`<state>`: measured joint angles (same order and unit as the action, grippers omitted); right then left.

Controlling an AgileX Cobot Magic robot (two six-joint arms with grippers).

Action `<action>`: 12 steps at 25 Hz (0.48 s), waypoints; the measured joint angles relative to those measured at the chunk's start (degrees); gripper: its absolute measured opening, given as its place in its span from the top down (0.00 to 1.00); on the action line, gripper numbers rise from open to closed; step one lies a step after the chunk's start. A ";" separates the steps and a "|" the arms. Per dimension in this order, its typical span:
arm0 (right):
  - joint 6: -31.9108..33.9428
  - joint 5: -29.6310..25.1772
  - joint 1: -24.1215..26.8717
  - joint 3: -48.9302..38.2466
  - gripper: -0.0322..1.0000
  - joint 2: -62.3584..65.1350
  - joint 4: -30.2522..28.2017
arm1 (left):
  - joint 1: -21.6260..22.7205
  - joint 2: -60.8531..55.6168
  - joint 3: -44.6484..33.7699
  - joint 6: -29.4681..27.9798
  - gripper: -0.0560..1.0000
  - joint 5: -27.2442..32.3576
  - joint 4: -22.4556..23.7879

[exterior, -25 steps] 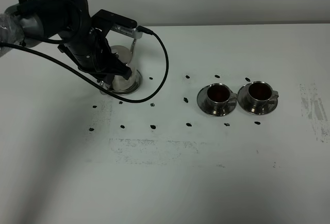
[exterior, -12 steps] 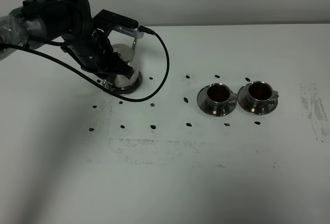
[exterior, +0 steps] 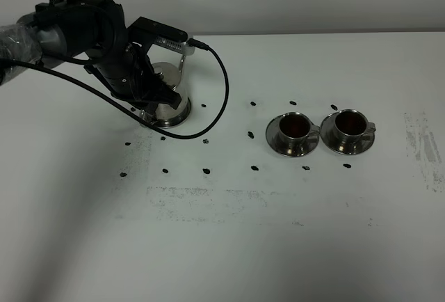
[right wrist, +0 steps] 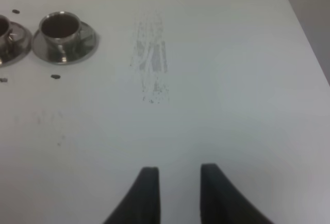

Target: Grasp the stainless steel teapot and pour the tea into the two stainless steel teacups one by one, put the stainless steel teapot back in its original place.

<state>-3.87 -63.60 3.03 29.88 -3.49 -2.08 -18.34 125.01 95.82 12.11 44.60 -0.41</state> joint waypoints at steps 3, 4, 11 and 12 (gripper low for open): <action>0.00 0.00 0.00 0.00 0.79 0.00 0.00 | 0.00 0.00 0.00 0.00 0.77 0.00 0.00; 0.00 0.00 0.00 0.00 0.79 0.00 0.00 | 0.00 0.00 0.00 0.00 0.77 0.00 0.00; 0.00 0.00 0.00 0.00 0.79 0.00 0.00 | 0.00 0.00 0.00 0.00 0.70 -0.08 0.00; 0.00 0.00 0.00 0.00 0.79 0.00 0.00 | 0.00 0.00 0.00 0.00 0.64 -0.12 0.00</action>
<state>-3.87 -63.60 3.03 29.88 -3.49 -2.08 -18.34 125.01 95.82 12.11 44.48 -0.41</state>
